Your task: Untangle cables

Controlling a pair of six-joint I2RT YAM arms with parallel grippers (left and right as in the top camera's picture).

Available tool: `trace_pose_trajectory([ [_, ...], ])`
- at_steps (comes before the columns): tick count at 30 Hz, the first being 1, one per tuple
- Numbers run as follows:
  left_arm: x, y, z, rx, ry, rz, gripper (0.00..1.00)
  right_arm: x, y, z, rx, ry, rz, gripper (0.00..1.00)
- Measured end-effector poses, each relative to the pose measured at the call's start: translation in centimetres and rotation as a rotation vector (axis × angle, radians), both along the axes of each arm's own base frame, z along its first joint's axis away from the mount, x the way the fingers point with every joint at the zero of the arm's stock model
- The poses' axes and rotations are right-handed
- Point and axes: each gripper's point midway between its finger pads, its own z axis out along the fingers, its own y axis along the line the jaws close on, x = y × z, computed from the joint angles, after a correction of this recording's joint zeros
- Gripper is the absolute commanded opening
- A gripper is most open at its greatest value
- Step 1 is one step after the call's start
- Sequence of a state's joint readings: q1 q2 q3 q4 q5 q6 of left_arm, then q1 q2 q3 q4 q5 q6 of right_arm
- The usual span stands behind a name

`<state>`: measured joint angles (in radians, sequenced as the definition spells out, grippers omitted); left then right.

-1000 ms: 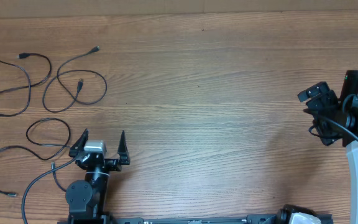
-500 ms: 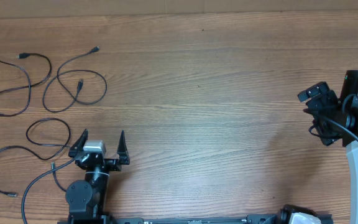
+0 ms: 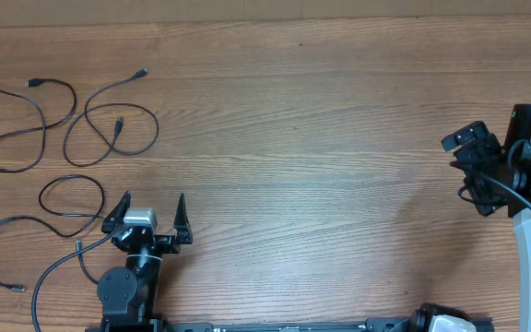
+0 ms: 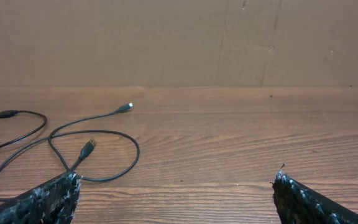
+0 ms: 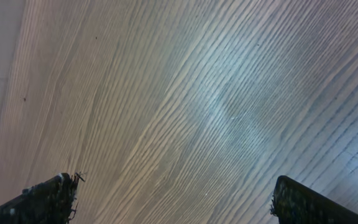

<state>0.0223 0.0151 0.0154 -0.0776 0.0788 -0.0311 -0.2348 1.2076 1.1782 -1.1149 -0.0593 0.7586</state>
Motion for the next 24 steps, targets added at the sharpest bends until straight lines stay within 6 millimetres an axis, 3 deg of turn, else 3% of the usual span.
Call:
trace_pose_trajectory([
  [5,0.0,0.0,0.0,0.0,0.0,0.0,1.0,-0.2,0.0,0.3,-0.002,-0.008,0.0,1.0],
  [9,0.0,0.0,0.0,0.0,0.0,0.0,1.0,-0.7,0.1,2.2,-0.019,-0.081,-0.001,1.0],
  [16,0.0,0.0,0.0,0.0,0.001,0.0,1.0,-1.7,0.7,11.1,-0.115,-0.492,0.009,1.0],
  [18,0.0,0.0,0.0,0.0,0.001,0.0,1.0,-2.6,1.1,11.4,-0.122,-0.535,0.018,1.0],
  [24,0.0,0.0,0.0,0.0,0.0,0.0,1.0,-6.0,2.3,9.6,-0.133,-0.609,0.038,1.0],
])
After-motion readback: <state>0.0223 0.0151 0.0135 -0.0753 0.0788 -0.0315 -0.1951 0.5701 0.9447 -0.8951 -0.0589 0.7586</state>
